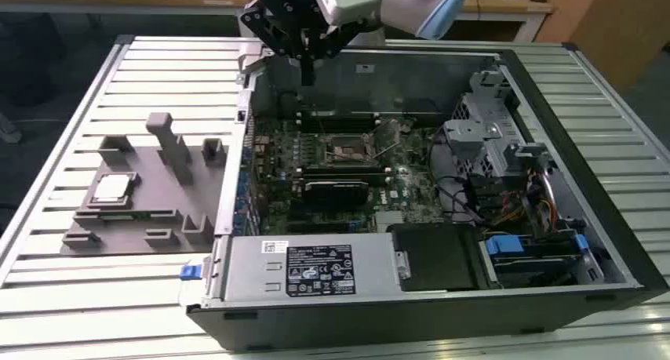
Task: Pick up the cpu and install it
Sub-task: 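Reach for the cpu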
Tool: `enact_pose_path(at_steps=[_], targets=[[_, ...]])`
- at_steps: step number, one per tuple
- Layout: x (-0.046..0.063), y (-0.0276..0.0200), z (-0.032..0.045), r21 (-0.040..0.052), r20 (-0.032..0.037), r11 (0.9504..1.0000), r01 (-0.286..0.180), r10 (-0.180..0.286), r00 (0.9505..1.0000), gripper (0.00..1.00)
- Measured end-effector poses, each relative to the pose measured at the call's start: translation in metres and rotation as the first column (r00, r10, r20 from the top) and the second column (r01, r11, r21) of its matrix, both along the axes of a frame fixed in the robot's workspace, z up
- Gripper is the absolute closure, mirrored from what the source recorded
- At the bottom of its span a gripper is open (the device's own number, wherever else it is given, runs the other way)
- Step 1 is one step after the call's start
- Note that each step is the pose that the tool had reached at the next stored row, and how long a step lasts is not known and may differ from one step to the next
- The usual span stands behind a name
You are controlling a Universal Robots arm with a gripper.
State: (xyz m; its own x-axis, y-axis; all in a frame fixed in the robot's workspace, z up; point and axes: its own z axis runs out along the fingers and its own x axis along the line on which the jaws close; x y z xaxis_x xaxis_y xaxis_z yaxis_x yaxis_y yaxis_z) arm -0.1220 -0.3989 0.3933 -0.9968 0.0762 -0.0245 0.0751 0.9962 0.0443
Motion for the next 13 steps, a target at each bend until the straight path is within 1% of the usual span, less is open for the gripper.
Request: enact_pose_path(at_steps=[13], targets=[[-0.0026,0.0000,0.0000,0.0000,0.0000,1.0000,0.000,0.000,1.0000,0.89]])
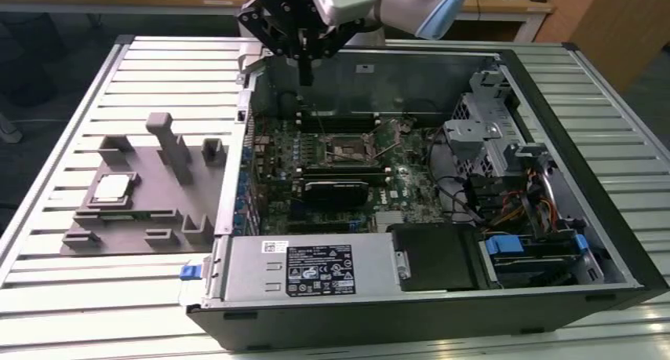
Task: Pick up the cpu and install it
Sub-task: 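Reach for the cpu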
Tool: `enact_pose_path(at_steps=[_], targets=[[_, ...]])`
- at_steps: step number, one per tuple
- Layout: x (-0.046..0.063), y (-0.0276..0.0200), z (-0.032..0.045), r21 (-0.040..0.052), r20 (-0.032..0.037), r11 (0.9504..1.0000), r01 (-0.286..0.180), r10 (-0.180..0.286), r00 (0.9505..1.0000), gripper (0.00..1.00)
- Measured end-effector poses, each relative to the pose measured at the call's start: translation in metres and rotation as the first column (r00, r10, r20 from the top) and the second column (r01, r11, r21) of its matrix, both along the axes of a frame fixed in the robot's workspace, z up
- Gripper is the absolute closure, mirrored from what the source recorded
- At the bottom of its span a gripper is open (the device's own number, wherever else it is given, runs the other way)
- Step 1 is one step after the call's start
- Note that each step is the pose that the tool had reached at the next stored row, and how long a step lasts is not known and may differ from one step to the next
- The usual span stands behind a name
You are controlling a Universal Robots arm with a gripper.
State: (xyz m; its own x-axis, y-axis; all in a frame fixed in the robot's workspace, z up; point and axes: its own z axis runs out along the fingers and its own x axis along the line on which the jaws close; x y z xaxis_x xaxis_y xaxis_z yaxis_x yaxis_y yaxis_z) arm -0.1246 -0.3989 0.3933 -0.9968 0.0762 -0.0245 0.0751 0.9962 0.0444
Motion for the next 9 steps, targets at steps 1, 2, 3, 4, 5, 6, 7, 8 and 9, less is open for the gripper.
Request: enact_pose_path(at_steps=[1,2,3,4,5,6,7,8,9], targets=[[-0.0005,0.0000,0.0000,0.0000,0.0000,1.0000,0.000,0.000,1.0000,0.89],[-0.0008,0.0000,0.0000,0.0000,0.0000,1.0000,0.000,0.000,1.0000,0.89],[-0.0013,0.0000,0.0000,0.0000,-0.0001,1.0000,0.000,0.000,1.0000,0.89],[-0.0018,0.0000,0.0000,0.0001,0.0000,1.0000,0.000,0.000,1.0000,0.89],[-0.0025,0.0000,0.0000,0.0000,0.0000,1.0000,0.000,0.000,1.0000,0.89],[-0.0031,0.0000,0.0000,0.0000,0.0000,1.0000,0.000,0.000,1.0000,0.89],[-0.0038,0.0000,0.0000,0.0000,0.0000,1.0000,0.000,0.000,1.0000,0.89],[-0.0045,0.0000,0.0000,0.0001,0.0000,1.0000,0.000,0.000,1.0000,0.89],[-0.0052,0.0000,0.0000,0.0000,0.0000,1.0000,0.000,0.000,1.0000,0.89]])
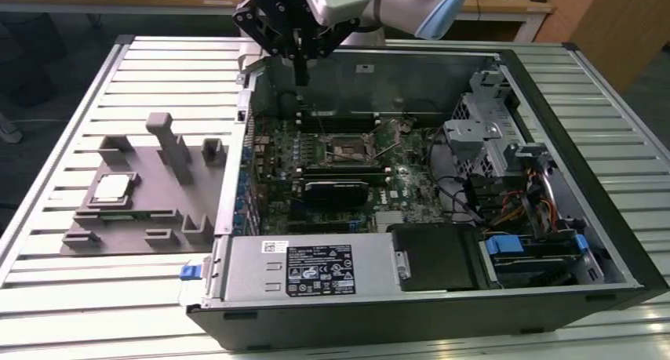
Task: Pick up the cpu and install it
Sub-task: 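Reach for the cpu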
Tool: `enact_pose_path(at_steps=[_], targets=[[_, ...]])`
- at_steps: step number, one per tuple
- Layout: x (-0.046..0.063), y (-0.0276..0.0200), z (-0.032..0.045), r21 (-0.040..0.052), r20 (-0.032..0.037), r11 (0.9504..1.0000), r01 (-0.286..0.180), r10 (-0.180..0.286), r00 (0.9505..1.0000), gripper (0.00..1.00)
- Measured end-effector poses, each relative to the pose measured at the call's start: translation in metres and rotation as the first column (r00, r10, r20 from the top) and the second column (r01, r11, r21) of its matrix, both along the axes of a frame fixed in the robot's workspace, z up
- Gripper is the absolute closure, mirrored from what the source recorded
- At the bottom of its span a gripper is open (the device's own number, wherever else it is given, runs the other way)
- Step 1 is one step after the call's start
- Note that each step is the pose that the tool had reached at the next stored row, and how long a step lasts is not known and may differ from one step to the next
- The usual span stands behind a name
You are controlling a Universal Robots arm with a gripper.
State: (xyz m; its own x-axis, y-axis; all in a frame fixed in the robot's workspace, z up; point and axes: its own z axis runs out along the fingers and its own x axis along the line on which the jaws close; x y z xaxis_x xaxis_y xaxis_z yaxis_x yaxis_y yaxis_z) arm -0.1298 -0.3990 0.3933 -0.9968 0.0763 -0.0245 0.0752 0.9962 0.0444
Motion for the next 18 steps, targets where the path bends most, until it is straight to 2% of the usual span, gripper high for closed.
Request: enact_pose_path(at_steps=[18], targets=[[-0.0084,0.0000,0.0000,0.0000,0.0000,1.0000,0.000,0.000,1.0000,0.89]])
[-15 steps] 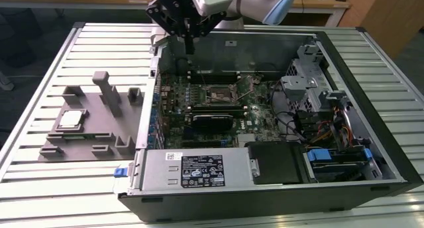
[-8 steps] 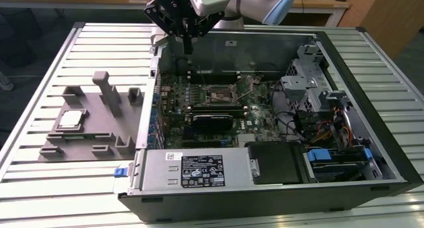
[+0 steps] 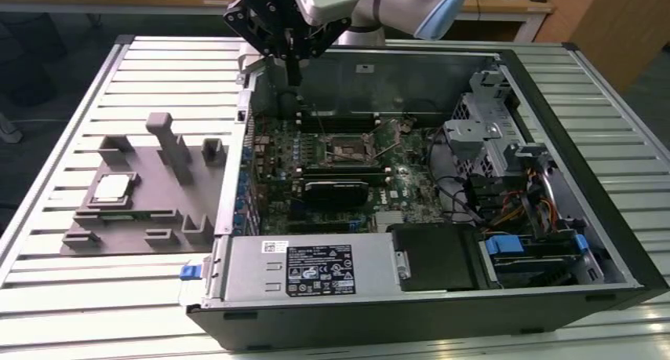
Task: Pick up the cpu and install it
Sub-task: 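Reach for the cpu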
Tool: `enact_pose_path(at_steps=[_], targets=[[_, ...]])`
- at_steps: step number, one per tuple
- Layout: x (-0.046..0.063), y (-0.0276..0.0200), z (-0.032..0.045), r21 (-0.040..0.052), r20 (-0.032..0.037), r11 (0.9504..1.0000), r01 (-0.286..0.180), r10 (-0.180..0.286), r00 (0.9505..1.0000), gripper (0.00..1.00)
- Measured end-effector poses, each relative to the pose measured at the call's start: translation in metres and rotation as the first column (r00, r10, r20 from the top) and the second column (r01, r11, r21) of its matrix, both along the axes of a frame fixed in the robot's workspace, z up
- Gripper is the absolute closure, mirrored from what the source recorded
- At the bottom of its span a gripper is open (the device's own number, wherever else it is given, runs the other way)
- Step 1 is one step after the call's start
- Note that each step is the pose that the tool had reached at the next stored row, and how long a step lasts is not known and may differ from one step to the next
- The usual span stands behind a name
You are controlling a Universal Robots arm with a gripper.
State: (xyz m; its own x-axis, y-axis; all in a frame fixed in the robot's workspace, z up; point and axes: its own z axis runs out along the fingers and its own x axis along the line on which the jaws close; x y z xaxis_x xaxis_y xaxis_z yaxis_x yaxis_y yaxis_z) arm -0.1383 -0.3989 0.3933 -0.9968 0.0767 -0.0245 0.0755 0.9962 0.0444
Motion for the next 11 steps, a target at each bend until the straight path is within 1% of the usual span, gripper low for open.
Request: enact_pose_path(at_steps=[11], targets=[[-0.0029,0.0000,0.0000,0.0000,0.0000,1.0000,0.000,0.000,1.0000,0.89]])
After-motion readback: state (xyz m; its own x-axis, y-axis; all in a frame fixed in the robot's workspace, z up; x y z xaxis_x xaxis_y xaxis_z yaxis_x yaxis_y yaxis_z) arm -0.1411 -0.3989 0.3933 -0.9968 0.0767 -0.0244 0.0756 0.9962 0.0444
